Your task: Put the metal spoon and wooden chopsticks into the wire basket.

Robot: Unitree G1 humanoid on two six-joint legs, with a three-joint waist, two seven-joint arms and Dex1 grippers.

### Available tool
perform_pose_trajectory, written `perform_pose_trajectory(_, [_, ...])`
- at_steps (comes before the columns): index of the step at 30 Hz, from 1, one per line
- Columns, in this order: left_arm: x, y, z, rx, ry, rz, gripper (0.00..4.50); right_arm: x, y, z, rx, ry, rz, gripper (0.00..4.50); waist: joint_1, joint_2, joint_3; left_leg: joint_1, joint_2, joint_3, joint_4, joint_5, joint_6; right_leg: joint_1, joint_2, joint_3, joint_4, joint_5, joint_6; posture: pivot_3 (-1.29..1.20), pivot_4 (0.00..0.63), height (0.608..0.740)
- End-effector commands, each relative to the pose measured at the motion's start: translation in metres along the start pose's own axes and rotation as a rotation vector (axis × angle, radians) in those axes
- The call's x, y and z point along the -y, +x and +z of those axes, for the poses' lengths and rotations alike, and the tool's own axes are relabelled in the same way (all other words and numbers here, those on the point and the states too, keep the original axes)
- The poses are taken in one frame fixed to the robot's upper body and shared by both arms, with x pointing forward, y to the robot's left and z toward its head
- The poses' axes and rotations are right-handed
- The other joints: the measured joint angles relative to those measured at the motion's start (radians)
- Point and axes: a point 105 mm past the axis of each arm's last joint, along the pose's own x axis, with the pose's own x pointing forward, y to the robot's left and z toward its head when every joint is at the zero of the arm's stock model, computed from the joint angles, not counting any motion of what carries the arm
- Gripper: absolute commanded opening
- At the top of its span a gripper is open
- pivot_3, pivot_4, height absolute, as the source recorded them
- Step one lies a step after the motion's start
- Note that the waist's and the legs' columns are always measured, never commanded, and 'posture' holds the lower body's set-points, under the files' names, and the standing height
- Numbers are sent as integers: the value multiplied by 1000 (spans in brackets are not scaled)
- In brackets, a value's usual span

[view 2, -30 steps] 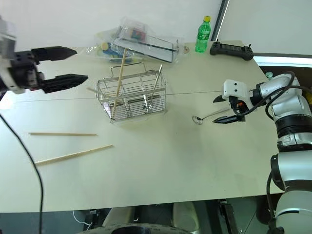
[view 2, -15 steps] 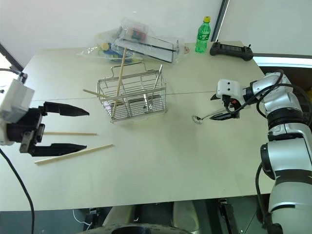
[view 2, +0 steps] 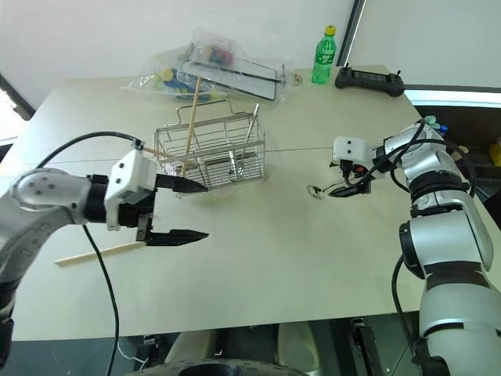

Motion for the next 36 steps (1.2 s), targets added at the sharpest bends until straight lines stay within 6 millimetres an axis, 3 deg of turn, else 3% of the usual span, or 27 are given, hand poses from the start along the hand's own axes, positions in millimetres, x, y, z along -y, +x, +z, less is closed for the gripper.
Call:
perform_pose_trajectory(1, [-1,6,3,2,29,2,4478,5,-6,4,-22,-50,-11,4489,0,0,0,0,0,0,0,0,0,0,0,0,0,0,0,0,150,738])
perform_pose_trajectory(15, [-15,1,11,22,47,74,4478,2,12,-7,-68,-51,-53,4489,-1,0,0,1,0,0,4,0,0,2,1,0,1,0,-1,0,150,738])
perform_pose_trajectory(16, [-15,0,11,22,47,75,4500,0,13,-8,-64,-39,-35,3972,-1,0,0,1,0,0,4,0,0,2,1,0,1,1,-1,0,150,738])
perform_pose_trajectory(17, [-15,0,11,22,46,73,4500,-3,14,-8,-60,-29,-11,3744,-1,0,0,1,0,0,5,0,0,3,1,0,1,1,-1,0,150,738])
perform_pose_trajectory(24, [-18,-3,14,30,47,89,4500,-10,17,-7,-32,39,47,162,0,-1,0,1,2,-1,7,0,0,3,3,1,2,2,-2,0,150,738])
perform_pose_trajectory(36, [-25,-5,20,45,66,112,4500,-16,20,-8,-23,66,90,162,2,-2,-1,0,2,-2,5,0,0,2,4,1,1,2,-2,0,150,738])
